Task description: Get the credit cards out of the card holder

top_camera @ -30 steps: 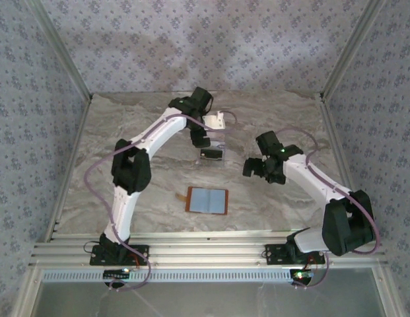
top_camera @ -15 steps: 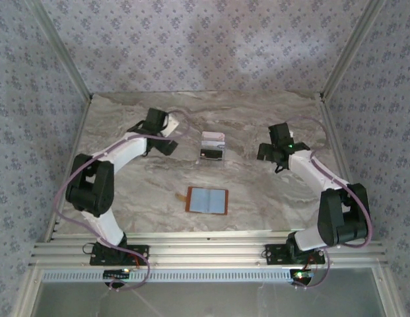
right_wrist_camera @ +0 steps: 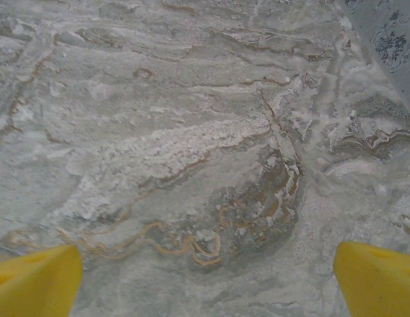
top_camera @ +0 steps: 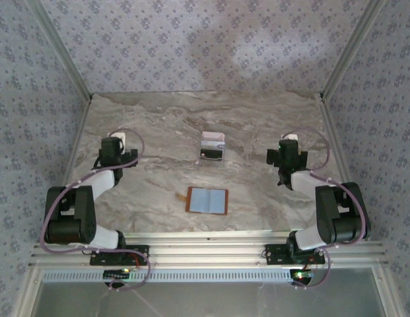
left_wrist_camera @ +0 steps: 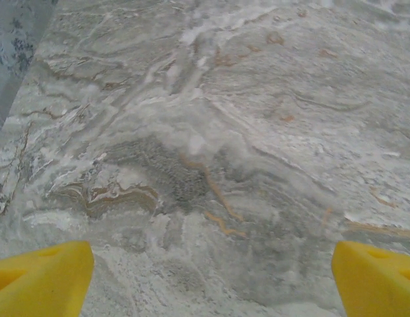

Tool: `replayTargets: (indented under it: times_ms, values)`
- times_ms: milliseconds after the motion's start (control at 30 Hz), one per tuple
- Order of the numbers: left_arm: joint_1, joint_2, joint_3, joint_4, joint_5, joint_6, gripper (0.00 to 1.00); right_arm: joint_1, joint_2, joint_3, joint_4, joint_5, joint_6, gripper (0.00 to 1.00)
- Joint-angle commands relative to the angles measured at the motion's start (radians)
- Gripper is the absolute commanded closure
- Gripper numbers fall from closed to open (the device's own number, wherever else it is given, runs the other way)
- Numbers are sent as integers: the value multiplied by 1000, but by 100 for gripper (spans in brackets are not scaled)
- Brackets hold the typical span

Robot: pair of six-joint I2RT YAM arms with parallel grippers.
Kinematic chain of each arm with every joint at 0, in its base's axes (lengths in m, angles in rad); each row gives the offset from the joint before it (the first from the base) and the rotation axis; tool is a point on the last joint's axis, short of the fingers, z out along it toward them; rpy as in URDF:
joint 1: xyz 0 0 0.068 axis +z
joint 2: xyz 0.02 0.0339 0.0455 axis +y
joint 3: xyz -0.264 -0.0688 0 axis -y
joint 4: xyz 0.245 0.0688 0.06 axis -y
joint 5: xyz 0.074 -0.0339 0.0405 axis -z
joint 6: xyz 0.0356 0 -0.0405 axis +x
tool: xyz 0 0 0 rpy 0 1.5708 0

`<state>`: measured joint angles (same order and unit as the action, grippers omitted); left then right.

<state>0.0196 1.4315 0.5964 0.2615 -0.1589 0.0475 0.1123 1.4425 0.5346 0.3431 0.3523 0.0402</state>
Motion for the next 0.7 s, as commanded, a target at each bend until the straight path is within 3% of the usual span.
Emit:
replayTargets:
  times_ms: [0, 133, 233, 300, 367, 433, 533, 667]
  values:
    - [32, -4, -51, 201, 141, -67, 8, -33, -28, -67, 263, -79, -82, 0]
    - [32, 8, -125, 384, 274, -57, 6, -75, -25, -135, 370, -212, -105, 0]
    - [34, 62, -105, 385, 266, -61, 7, -80, 24, -136, 417, -229, -108, 0]
    - [31, 68, -131, 418, 244, -62, 4, -111, 42, -132, 416, -270, -80, 0]
    - [28, 111, -192, 587, 191, -82, 0, -133, 93, -159, 520, -298, -65, 0]
    - [12, 96, -178, 527, 169, -69, 1, -138, 78, -144, 467, -303, -63, 0]
    - [-35, 97, -202, 582, 69, -48, 1, -137, 84, -148, 485, -300, -65, 0]
    - [-34, 102, -192, 566, 65, -50, 0, -135, 81, -146, 473, -294, -64, 0]
